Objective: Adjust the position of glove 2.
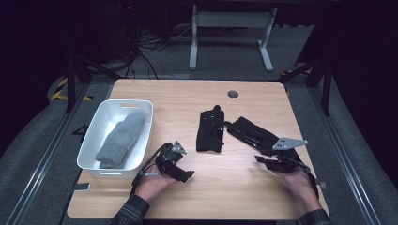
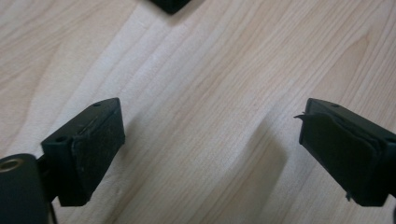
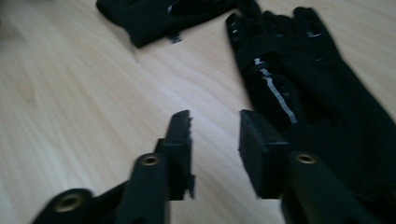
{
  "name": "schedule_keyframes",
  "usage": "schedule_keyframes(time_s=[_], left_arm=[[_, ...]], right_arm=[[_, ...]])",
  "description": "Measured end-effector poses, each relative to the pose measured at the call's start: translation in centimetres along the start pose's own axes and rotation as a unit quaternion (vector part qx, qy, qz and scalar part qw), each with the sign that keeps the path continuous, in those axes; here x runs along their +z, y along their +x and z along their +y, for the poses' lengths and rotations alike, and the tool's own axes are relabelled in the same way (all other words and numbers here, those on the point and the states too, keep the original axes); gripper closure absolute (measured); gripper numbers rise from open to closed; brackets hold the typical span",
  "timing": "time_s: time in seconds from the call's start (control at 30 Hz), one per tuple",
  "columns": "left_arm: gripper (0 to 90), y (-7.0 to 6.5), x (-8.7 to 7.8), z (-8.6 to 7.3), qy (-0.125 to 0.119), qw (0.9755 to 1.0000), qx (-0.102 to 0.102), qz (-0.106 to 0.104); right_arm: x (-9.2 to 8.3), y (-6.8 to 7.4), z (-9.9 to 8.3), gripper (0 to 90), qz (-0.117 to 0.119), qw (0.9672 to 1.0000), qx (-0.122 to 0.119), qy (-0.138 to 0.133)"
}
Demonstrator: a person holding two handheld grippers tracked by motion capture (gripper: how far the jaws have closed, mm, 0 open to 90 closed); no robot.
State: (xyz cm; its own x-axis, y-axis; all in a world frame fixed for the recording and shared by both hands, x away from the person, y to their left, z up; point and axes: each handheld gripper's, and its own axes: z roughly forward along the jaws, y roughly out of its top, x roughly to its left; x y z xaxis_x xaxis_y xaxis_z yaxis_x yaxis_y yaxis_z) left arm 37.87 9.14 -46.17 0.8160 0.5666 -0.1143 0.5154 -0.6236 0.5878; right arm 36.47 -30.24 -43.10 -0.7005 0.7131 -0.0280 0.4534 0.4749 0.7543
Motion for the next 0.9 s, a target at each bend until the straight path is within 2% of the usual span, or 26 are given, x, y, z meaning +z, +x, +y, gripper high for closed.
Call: schedule_keyframes(time_s=[0.03, 0.07, 0.1, 0.13, 0.17, 0.2, 0.23, 0.27, 0.37, 0.43, 0.53, 0.63, 0.9], left_arm=[[5.3, -0.1, 0.1, -0.1, 0.002, 1.0, 0.003, -0.002], [2.7, -0.2, 0.3, -0.2, 0.0, 0.9998, 0.018, 0.006], [1.9, -0.2, 0.3, -0.2, 0.0, 0.9998, 0.018, 0.006], [1.9, -0.3, 0.4, -0.3, -0.003, 0.9997, 0.025, 0.006], [0.3, -0.3, 0.5, -0.6, -0.008, 0.9991, 0.037, 0.018], [0.3, -0.3, 0.5, -0.6, -0.008, 0.9991, 0.037, 0.018], [0.3, -0.3, 0.6, -0.9, -0.019, 0.9985, 0.045, 0.023], [0.0, -0.2, 0.6, -1.0, -0.023, 0.9983, 0.047, 0.023], [0.0, 0.0, 0.6, -1.4, -0.038, 0.9977, 0.052, 0.019], [0.0, 0.1, 0.7, -1.8, -0.058, 0.9966, 0.056, 0.017], [0.2, 0.1, 0.7, -1.8, -0.061, 0.9965, 0.054, 0.018], [0.5, 0.1, 0.7, -1.8, -0.061, 0.9966, 0.053, 0.016], [2.4, 0.2, 0.7, -1.9, -0.064, 0.9962, 0.057, 0.014]], right_arm=[[-0.1, -0.4, 0.2, 73.7, -0.005, 1.0, 0.003, -0.001], [-0.1, -0.8, 0.3, 78.8, -0.009, 0.9999, 0.005, -0.003], [-0.1, -0.8, 0.3, 78.8, -0.009, 0.9999, 0.005, -0.003], [-0.1, -1.5, 0.5, 87.2, -0.017, 0.9998, 0.009, -0.003], [0.0, -2.5, 0.7, 89.8, -0.025, 0.9996, 0.016, -0.002], [0.0, -2.5, 0.7, 89.8, -0.025, 0.9996, 0.016, -0.002], [0.1, -2.9, 0.7, 90.0, -0.026, 0.9995, 0.021, 0.0], [0.3, -3.6, 0.6, 90.0, -0.029, 0.9993, 0.023, 0.009], [0.8, -4.6, 0.4, 90.0, -0.033, 0.9989, 0.03, 0.015], [1.0, -5.2, 0.3, 90.0, -0.04, 0.9985, 0.031, 0.021], [1.5, -6.0, -0.1, 90.0, -0.046, 0.9977, 0.036, 0.035], [2.1, -6.2, -0.5, 90.0, -0.048, 0.9968, 0.036, 0.053], [1.9, -5.4, -0.8, 90.0, -0.032, 0.9965, 0.032, 0.071]])
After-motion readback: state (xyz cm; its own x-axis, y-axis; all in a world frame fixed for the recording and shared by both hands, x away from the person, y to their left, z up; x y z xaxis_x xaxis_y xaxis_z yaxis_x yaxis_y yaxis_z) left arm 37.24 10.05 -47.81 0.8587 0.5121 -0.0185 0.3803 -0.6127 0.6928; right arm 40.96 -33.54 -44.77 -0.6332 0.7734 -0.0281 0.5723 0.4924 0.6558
